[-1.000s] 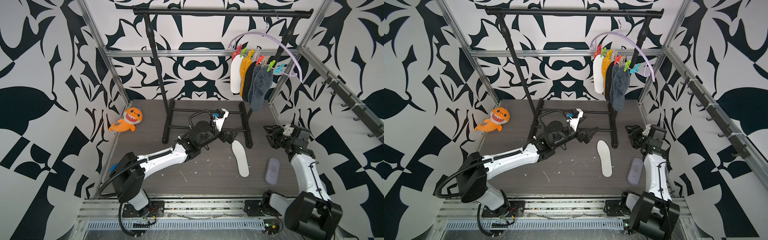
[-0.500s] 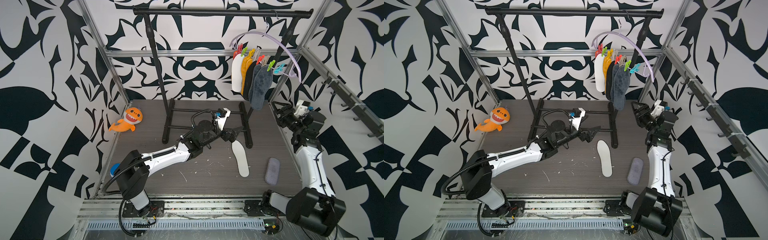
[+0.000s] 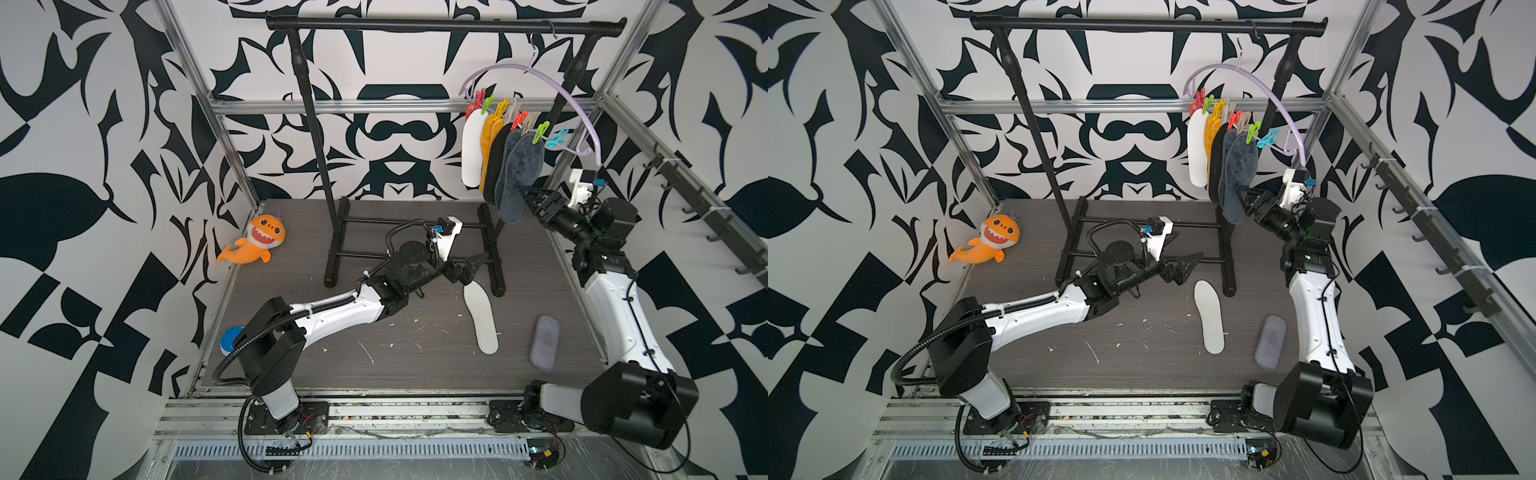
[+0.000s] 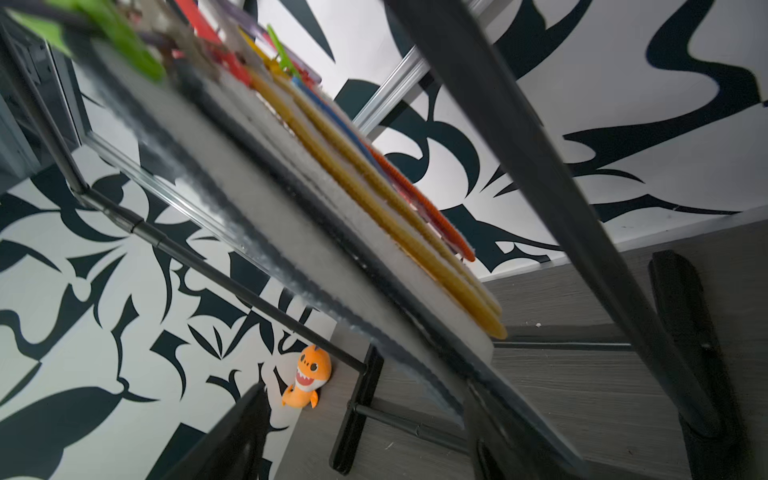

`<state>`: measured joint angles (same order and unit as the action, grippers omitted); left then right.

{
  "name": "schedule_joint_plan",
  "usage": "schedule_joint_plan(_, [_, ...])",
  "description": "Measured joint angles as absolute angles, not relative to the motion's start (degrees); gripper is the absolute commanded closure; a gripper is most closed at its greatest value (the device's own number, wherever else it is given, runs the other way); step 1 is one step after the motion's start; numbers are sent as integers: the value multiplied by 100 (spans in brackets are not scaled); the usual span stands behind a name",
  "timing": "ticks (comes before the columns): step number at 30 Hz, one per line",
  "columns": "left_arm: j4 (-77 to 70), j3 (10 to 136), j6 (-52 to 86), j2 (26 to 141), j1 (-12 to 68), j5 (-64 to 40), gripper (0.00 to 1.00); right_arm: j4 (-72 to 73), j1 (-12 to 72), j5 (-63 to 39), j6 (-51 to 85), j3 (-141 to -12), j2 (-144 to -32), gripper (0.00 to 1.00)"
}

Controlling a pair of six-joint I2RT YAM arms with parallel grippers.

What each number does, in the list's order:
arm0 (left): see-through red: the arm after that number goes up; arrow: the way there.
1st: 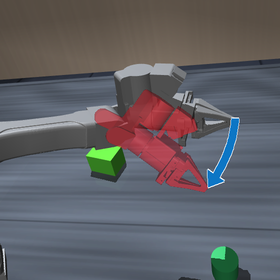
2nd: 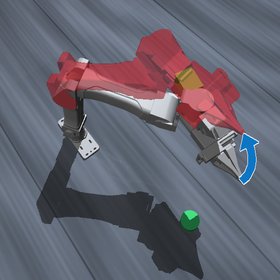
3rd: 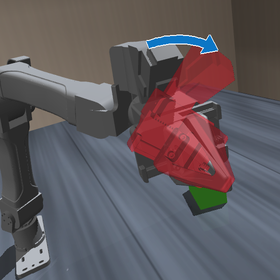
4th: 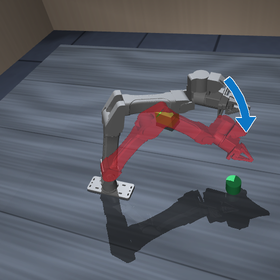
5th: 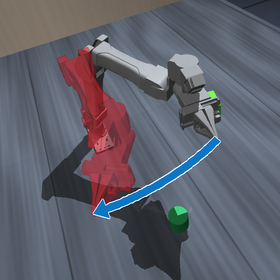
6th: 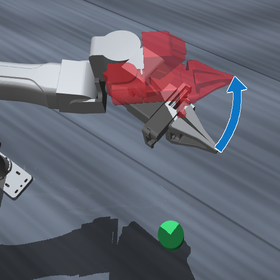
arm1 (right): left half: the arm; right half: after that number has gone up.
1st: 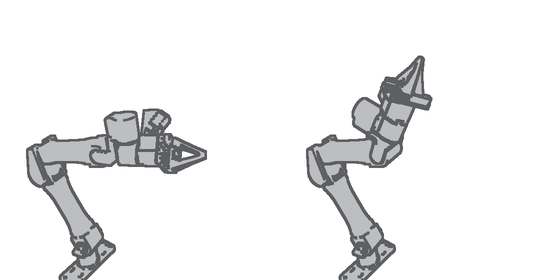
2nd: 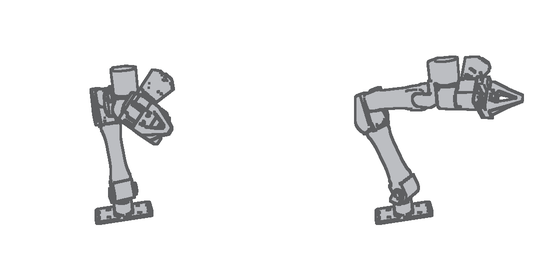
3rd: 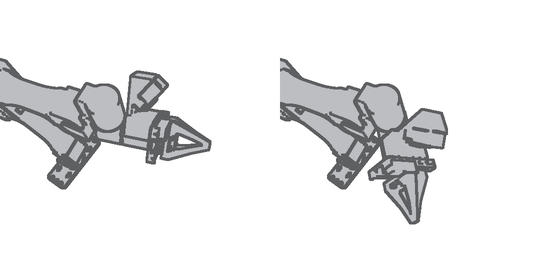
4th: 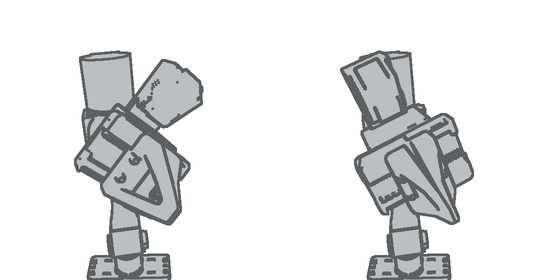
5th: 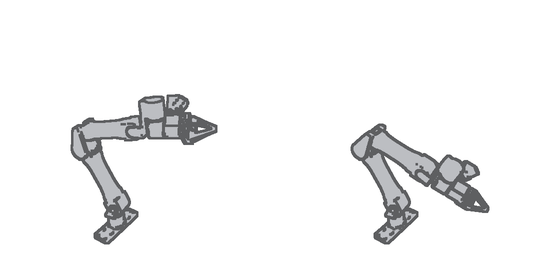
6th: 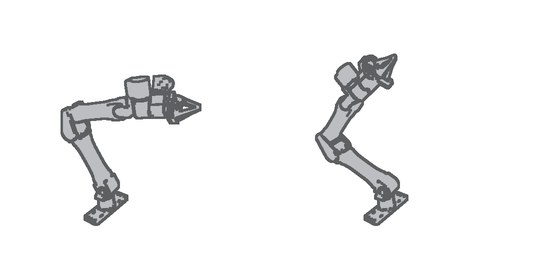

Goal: Take the shoe insoles off the hanger
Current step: Remove the insole from the hanger.

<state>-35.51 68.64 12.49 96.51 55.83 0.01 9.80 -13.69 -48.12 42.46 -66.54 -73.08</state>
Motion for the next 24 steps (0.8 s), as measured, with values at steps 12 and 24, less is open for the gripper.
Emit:
schedule_joint_plan(12, [-3507,7011,1114,9725,5583,56,2,773,-762,-4521,3916,-6779,-7531,29])
schedule_joint_plan(24, [-3481,8311,32,10838,5638,727,0,244,-624,-4141,3883,-6777,-7070,27])
